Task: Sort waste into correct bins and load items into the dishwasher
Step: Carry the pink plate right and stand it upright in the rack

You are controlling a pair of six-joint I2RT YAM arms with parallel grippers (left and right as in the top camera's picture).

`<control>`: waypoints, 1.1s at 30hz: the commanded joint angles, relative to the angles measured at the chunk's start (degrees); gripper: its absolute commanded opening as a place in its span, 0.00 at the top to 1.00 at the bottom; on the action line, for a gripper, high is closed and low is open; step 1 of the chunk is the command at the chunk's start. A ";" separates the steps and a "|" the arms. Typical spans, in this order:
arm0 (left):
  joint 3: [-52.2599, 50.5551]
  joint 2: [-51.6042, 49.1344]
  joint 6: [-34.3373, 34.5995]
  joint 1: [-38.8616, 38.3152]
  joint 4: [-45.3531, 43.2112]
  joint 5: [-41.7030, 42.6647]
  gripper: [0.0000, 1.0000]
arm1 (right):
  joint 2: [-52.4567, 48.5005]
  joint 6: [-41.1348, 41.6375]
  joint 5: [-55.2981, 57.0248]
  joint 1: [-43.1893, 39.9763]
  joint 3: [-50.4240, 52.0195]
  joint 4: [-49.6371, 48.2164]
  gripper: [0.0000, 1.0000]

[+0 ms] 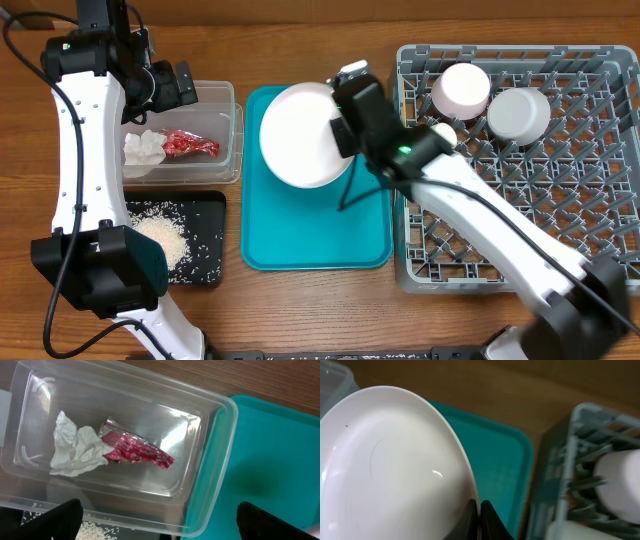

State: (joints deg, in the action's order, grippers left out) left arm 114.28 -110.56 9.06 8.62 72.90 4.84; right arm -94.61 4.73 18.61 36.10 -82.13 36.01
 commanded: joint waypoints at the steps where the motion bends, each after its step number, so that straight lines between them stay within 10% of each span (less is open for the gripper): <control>1: 0.74 0.74 0.37 -0.28 0.15 -0.46 0.00 | 7.48 -10.21 10.78 0.13 -1.70 0.72 0.96; 16: 0.74 0.74 0.37 -0.28 0.15 -0.46 0.00 | 22.56 -18.73 58.18 -4.00 -1.68 11.06 0.96; 33: 0.74 0.74 0.37 -0.28 0.15 -0.46 0.00 | 18.49 -17.55 39.87 -19.74 -1.07 30.29 0.96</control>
State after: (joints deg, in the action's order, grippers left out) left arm 114.28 -110.56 9.06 8.62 72.93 4.84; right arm -74.74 -13.96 65.63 16.97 -82.46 66.11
